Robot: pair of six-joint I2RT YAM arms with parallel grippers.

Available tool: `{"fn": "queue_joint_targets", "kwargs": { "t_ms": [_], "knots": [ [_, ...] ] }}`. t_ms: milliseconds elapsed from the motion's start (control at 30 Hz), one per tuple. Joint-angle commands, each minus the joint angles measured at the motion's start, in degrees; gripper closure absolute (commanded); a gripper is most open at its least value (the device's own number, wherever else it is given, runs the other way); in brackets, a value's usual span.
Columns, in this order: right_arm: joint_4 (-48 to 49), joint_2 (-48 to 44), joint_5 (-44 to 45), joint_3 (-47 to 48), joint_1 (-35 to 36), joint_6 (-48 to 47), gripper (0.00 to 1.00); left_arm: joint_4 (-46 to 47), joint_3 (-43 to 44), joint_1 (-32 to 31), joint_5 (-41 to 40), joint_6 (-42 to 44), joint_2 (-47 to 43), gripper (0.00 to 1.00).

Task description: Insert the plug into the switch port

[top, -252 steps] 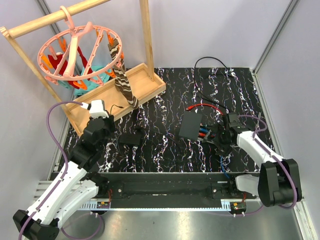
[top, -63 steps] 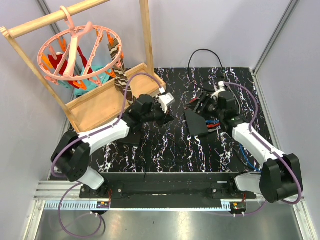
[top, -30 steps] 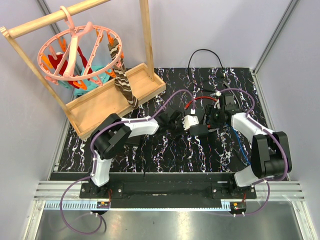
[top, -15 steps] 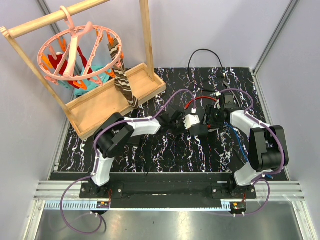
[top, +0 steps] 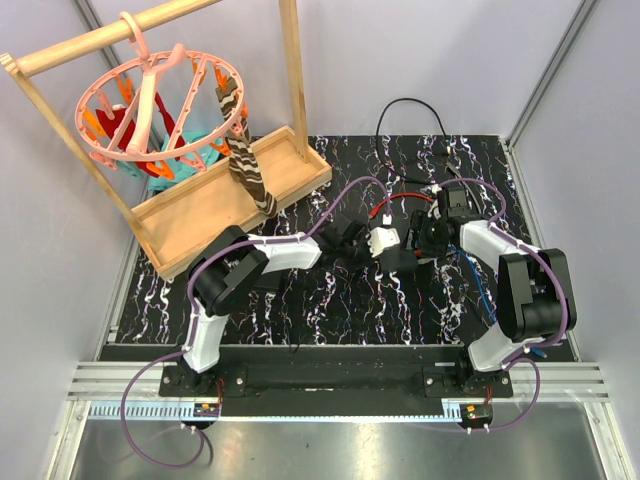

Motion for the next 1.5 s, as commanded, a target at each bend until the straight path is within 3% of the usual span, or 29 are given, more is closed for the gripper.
{"fn": "queue_joint_targets", "kwargs": {
  "t_ms": [0, 700, 1467],
  "knots": [
    [1.5, 0.5, -1.6, 2.2, -0.3, -0.6, 0.33, 4.5, 1.2, -0.3, 1.6, -0.7, -2.1, 1.0],
    [2.0, 1.2, -1.7, 1.7, -0.3, -0.2, 0.33, 4.5, -0.6, -1.4, 3.1, -1.2, -3.5, 1.0],
    [2.2, 1.8, -2.3, 1.6, -0.3, -0.1, 0.33, 5.9, 0.3, -1.4, -1.3, -2.7, -3.6, 1.0]
  ]
}}
